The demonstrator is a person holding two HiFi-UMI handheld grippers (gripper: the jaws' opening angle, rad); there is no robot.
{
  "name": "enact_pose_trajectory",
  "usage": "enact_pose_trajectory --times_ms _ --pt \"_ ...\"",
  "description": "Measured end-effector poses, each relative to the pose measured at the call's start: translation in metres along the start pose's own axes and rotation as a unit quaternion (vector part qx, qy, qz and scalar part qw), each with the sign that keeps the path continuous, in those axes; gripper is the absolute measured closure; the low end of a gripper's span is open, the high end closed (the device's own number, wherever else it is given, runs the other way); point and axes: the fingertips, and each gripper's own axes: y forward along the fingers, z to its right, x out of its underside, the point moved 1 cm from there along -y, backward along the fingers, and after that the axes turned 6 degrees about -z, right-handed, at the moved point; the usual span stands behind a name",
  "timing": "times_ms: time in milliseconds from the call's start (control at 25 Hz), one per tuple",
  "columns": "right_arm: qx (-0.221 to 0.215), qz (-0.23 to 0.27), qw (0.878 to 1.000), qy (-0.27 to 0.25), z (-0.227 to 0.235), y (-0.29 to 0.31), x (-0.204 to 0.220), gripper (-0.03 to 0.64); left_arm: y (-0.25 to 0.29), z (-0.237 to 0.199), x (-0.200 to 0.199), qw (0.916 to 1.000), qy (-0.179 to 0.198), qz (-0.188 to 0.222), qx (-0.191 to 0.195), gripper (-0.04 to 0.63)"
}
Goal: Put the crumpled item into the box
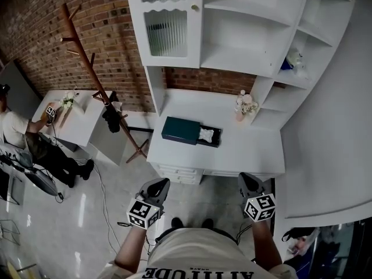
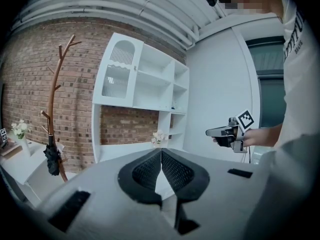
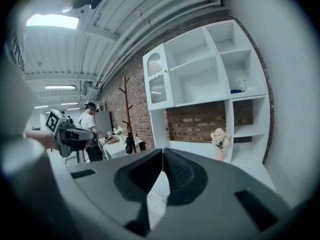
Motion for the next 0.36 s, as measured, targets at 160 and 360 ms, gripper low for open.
enact_pose_trajectory --times_ms 160,360 --pt "0.0 -0.001 1.0 -0.001 0.0009 -0.0013 0.0004 0.583 0.0013 0.0012 -0.0005 1.0 -0.002 0.004 0.003 0.569" --pt "0.001 0.0 1.0 0.0 -0.0005 -0.0033 0.0025 0.583 0.0007 -0.0018 -0.0036 0.9998 -0.004 0.017 -0.009 0.569"
